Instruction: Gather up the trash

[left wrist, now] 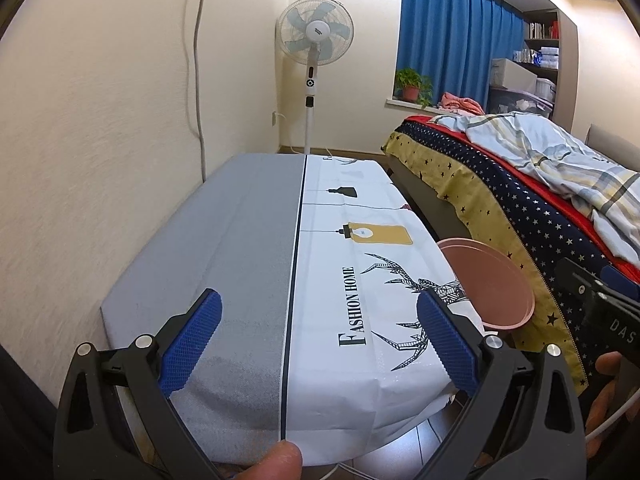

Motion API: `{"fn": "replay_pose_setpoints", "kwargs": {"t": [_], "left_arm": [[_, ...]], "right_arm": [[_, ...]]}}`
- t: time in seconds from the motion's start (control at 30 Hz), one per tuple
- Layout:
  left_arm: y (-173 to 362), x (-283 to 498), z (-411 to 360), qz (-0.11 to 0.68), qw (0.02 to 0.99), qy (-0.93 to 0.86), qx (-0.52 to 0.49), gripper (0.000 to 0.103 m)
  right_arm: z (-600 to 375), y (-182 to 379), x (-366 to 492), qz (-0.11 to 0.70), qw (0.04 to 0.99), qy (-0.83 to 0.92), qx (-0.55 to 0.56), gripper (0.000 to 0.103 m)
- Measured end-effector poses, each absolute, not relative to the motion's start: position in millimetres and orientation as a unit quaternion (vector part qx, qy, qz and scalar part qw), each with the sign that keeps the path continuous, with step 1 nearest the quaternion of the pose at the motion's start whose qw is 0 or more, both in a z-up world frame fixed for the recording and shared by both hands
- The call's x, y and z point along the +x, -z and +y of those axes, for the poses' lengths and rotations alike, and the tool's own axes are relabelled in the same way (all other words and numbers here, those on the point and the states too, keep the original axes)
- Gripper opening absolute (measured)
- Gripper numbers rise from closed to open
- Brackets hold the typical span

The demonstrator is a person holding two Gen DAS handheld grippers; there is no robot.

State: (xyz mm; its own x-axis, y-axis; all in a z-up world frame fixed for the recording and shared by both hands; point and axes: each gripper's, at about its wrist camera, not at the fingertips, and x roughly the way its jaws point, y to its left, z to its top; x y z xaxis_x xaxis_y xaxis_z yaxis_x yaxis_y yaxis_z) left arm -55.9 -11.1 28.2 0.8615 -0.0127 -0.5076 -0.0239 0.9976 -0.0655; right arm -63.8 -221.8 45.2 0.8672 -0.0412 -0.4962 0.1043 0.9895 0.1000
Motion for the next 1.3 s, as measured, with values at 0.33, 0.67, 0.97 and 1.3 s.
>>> {"fn": "replay_pose_setpoints", "kwargs": {"t": [0.33,0.67,0.97,1.3], "left_arm": [[-27.0,-54.5,-13.9,0.267,0.963,-0.001,-0.032,0.095],[-25.6,-55.9,-16.5,0.267,0.963,0.001,-0.029,0.095],[-25.5,-58.0,-17.3,0.266,0.964,0.001,-0.028,0.095],[-25.4,-58.3,-16.9,0.266,0.964,0.002,-0.028,0.095]], "right_arm": [[-221.1,-43.4,-60.6,0.26,0.963,0.037,0.064,0.098],[-218.8,-43.8,-60.5,0.258,0.964,0.034,0.062,0.098],[-218.8,-43.8,-60.4,0.258,0.963,0.034,0.062,0.098],[-218.5,-43.7,-60.6,0.259,0.963,0.034,0.062,0.098]]}}
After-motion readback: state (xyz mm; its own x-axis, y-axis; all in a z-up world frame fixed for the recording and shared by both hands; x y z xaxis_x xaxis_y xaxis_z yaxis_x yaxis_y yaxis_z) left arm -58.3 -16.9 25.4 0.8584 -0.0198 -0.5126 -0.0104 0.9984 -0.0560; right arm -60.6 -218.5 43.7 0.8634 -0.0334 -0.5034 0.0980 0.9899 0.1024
